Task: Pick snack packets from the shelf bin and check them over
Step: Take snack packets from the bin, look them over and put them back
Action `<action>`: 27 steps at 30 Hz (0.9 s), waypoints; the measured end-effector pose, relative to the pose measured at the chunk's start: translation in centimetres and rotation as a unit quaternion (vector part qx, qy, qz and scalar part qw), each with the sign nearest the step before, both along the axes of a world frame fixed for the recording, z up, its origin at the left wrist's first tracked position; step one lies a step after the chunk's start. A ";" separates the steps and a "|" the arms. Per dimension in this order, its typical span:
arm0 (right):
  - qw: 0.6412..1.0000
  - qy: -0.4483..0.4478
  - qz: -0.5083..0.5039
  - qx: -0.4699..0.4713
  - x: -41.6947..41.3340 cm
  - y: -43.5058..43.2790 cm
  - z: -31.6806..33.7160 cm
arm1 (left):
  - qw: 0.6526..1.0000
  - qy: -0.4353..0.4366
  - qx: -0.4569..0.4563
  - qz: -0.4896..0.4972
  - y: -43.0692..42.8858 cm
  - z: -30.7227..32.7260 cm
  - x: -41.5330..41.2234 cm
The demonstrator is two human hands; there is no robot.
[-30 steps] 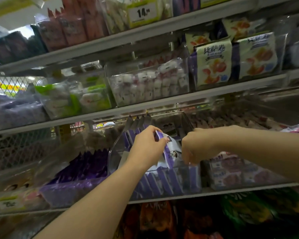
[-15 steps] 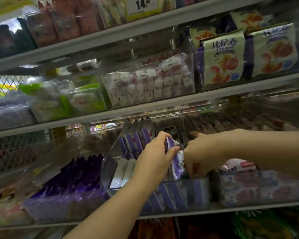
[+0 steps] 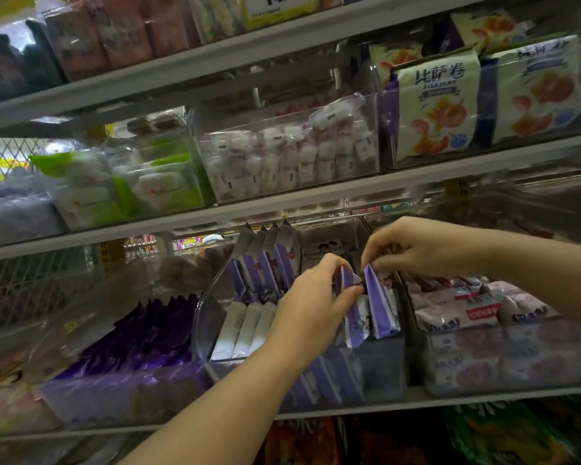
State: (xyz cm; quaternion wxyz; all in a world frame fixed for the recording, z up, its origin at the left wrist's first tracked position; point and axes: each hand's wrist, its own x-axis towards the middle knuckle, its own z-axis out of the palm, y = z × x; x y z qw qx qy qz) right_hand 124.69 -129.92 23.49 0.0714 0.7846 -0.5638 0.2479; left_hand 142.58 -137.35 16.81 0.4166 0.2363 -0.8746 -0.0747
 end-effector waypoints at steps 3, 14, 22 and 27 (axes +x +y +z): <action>0.998 -0.046 -0.004 -0.039 0.2 -0.7 -0.6 | 1.000 0.004 -0.006 -0.012 -0.4 0.1 0.0; 0.976 -0.204 -0.023 -0.079 1.1 -1.0 -0.9 | 0.992 -0.107 -0.055 -0.041 -1.1 -0.7 0.3; 0.971 -0.226 -0.011 -0.073 1.8 -0.2 -1.0 | 0.979 -0.203 0.008 -0.031 -0.7 -1.2 1.7; 0.971 -0.171 -0.031 -0.161 3.1 1.5 0.0 | 0.973 -0.228 0.027 -0.014 0.5 -0.5 1.6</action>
